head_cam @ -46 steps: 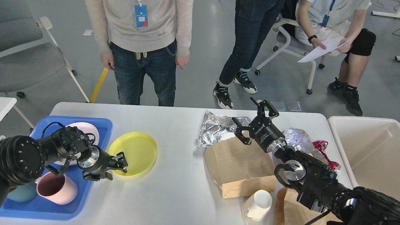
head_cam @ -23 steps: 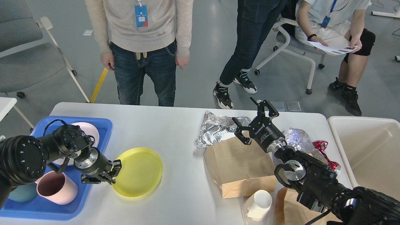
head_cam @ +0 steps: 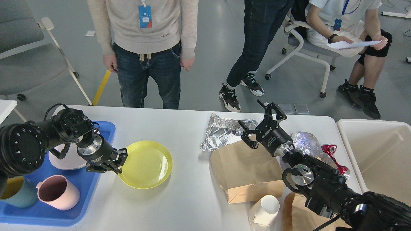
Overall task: Tidy desktop
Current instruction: 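Lift the yellow plate upward with the left gripper, then lower the yellow plate onto the pink plate in the tray, then open the left gripper and raise it away from the tray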
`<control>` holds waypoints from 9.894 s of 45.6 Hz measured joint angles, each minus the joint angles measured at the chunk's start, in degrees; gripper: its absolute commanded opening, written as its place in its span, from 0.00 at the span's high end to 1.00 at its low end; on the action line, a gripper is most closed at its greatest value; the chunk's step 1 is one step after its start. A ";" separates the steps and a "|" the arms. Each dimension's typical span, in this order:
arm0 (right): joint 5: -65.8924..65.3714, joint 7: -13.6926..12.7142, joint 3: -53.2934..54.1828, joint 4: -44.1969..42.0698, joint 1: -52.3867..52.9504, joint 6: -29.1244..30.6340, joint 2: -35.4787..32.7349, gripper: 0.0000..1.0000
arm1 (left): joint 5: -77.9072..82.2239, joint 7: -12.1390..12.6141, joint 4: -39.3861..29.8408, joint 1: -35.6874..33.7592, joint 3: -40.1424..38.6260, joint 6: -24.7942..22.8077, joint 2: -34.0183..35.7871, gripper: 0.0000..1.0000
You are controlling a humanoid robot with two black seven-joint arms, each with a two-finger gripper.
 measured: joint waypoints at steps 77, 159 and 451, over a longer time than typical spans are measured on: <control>0.00 0.00 0.00 -0.08 0.00 -0.04 0.00 0.00 | -0.43 -13.80 -26.76 -49.33 21.75 -7.26 0.59 1.00; 0.00 0.00 0.00 -0.08 0.00 0.00 0.00 0.00 | -0.71 -21.12 -20.01 -38.84 28.96 -7.25 5.09 1.00; 0.00 0.00 0.00 -0.09 0.00 0.00 0.00 0.00 | -7.08 -15.00 38.89 7.33 -106.93 21.85 -20.25 0.04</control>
